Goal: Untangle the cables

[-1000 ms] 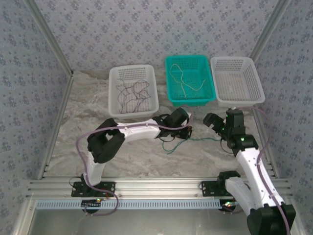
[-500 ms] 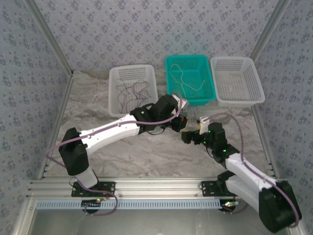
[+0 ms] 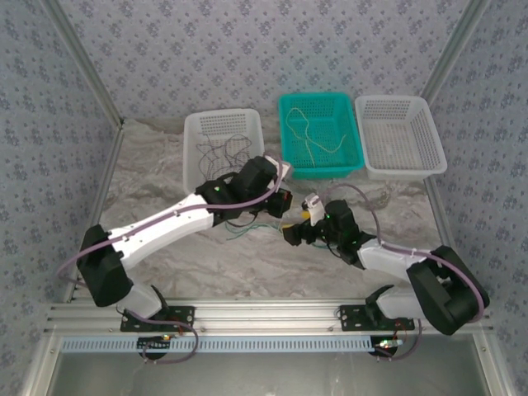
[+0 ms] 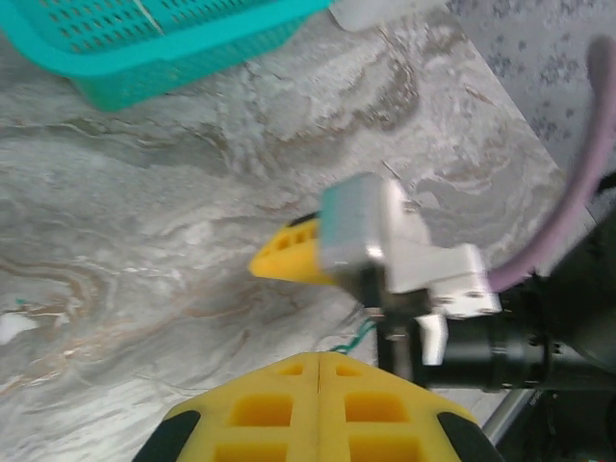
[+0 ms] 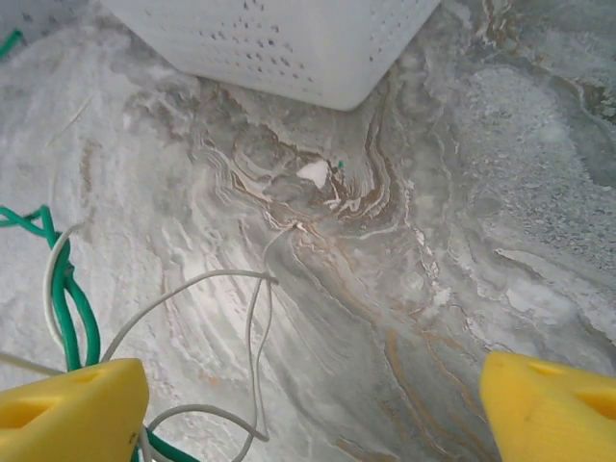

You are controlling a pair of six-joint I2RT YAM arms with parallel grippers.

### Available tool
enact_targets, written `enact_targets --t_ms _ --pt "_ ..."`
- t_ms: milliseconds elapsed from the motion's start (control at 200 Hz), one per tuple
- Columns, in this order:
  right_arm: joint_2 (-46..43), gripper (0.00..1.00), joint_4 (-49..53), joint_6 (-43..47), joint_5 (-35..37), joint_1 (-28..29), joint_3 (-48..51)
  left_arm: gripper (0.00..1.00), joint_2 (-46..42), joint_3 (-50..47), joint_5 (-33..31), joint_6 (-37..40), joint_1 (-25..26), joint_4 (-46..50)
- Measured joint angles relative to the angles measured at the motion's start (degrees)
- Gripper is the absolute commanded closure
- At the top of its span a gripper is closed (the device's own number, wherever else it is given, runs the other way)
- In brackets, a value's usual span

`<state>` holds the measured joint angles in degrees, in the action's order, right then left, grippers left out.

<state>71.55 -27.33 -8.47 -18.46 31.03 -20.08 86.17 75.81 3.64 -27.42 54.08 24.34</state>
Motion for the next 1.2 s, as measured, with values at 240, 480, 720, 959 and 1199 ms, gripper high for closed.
enact_targets --t_ms 240,480,720,959,1199 --pt "-19.2 0.02 5.9 -1.3 3.7 -0.1 5.0 1.0 -2.8 -4.9 -0.4 -0.3 -2.0 -1.9" --pt "-27.0 0.01 10.4 0.6 6.5 2.3 7.9 1.0 -2.8 -5.8 0.1 -0.7 -2.0 -2.5" --pt "-6.9 0.13 7.8 6.7 9.3 5.8 4.6 1.0 -3.2 -5.8 1.2 -0.7 -2.0 -3.5" --pt "12.4 0.94 1.3 9.2 11.4 7.7 -5.4 1.0 -6.7 -6.4 0.3 -2.2 -2.1 -3.4" --pt "12.6 1.0 -0.5 6.4 17.7 7.9 -7.1 1.0 -20.2 -15.9 -7.0 -6.3 -6.4 0.2"
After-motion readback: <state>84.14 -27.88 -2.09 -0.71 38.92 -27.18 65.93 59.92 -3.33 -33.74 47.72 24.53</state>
